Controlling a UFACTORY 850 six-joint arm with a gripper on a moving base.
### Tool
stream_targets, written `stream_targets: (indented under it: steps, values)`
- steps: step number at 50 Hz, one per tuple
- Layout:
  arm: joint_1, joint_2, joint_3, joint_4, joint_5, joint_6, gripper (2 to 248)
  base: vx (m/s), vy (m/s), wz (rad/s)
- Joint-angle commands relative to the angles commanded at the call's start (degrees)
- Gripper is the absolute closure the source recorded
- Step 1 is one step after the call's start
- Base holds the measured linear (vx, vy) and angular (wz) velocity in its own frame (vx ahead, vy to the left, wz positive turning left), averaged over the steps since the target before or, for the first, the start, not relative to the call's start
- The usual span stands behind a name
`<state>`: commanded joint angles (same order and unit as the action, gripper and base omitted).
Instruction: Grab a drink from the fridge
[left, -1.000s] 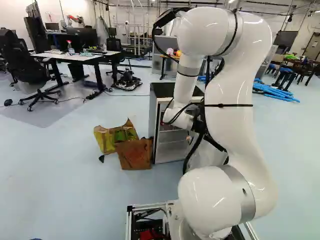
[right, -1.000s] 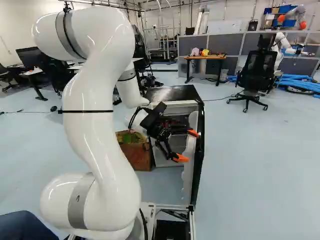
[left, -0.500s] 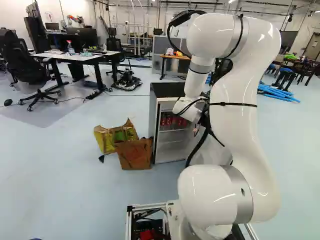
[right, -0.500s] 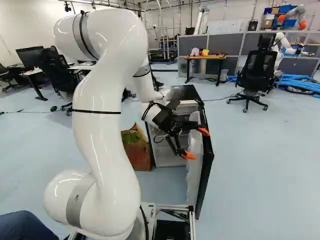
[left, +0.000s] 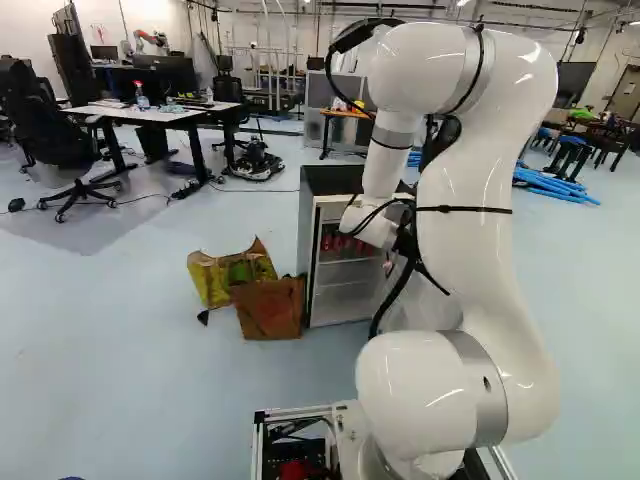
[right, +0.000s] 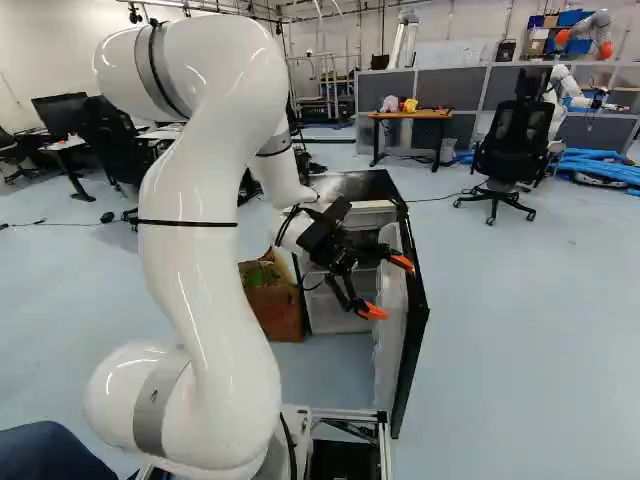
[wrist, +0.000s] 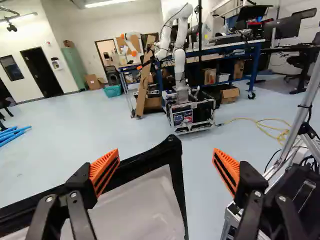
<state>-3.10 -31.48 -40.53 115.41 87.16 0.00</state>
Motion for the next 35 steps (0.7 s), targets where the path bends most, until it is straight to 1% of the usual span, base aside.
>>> stream_targets:
  steps: [9,25,35]
  values:
    - [2.15,0.57,2.44,-1.53,0.89,0.0,3,0.0,0.0,0.0]
    - [2.15,0.57,2.44,-2.15,0.7,0.0,3,0.0,0.0,0.0]
    - [2.15,0.57,2.44,-2.68,-0.86,0.0,3,0.0,0.0,0.0]
